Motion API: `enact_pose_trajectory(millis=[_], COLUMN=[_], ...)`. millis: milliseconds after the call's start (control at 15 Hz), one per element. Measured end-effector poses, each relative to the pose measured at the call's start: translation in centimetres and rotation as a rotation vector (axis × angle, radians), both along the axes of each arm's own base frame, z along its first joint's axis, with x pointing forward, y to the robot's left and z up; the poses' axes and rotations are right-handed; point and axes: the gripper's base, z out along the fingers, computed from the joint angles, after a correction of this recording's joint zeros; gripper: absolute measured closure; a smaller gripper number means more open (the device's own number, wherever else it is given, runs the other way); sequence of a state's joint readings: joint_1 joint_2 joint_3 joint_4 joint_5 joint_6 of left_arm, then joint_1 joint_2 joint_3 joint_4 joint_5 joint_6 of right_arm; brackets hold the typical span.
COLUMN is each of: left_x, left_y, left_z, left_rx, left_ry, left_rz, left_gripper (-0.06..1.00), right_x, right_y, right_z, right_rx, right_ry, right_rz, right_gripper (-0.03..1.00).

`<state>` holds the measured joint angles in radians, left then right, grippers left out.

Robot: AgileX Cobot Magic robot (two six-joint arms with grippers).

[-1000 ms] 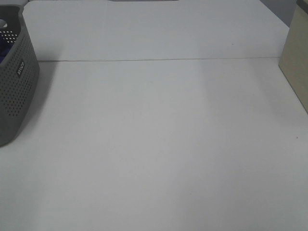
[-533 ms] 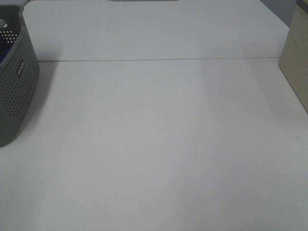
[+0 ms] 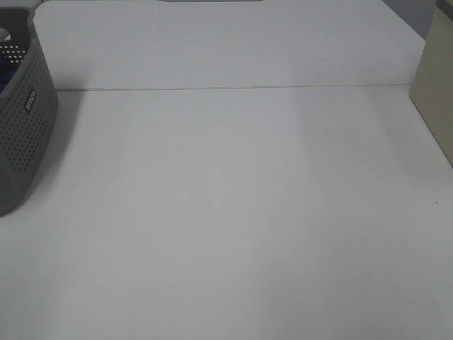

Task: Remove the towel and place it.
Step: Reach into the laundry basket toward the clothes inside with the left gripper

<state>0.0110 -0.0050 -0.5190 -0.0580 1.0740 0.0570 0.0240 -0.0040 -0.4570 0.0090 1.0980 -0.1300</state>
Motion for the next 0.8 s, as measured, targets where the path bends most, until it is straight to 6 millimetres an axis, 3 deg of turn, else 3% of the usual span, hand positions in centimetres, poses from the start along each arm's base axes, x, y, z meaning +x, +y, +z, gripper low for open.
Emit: enact_pose_trajectory(millis=[800], left_x=[0.00], left_y=[0.00], left_z=[0.00], left_rx=[0.000], left_ry=[0.000], left_rz=[0.000], left_gripper=[-0.05], right_x=[0.00], right_y=[0.00], right_z=[0.00], right_rx=[0.000], right_ry=[0.000], right_rz=[0.000], right_gripper=[0.13])
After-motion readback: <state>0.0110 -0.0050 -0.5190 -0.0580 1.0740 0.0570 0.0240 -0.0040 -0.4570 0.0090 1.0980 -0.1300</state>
